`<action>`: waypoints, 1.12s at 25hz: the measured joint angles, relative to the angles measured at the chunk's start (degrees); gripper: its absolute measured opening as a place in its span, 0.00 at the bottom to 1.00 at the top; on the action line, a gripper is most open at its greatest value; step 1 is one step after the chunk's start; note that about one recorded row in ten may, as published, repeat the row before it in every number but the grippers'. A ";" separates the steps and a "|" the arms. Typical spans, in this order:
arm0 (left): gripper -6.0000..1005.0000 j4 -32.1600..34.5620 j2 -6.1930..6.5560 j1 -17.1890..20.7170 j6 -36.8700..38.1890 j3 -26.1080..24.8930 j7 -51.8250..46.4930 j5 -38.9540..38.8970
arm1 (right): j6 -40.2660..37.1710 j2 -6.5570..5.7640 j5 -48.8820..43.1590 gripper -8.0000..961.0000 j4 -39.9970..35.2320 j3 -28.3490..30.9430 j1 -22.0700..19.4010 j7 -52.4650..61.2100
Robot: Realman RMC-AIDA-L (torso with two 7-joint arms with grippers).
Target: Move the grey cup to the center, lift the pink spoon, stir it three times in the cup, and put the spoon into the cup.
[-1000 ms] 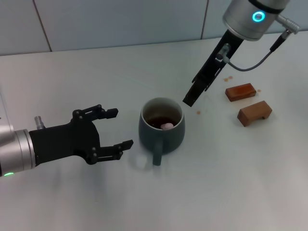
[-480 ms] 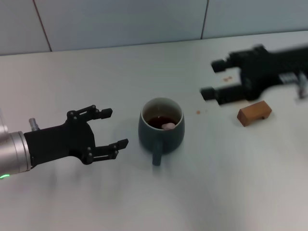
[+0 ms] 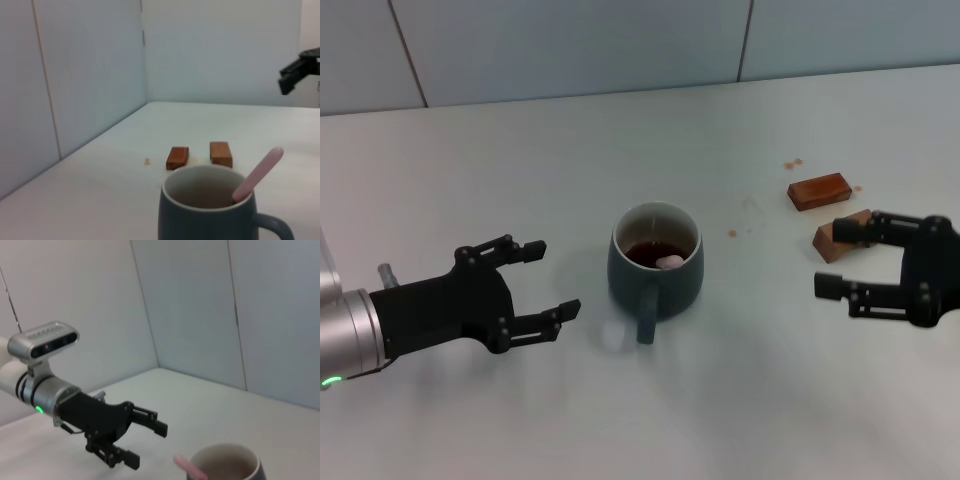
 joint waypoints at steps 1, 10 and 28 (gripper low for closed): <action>0.83 -0.27 0.01 0.02 -0.21 0.02 0.00 -0.01 | 0.18 0.00 -0.58 0.80 0.34 0.05 0.04 -0.30; 0.83 -0.62 0.09 0.16 -0.39 0.34 -0.10 -0.02 | 2.18 0.15 -3.03 0.80 2.04 0.38 1.33 -0.42; 0.83 -0.55 0.09 0.68 -0.17 -0.03 -0.10 -0.01 | 4.00 0.35 -2.66 0.80 3.62 0.27 2.69 -0.59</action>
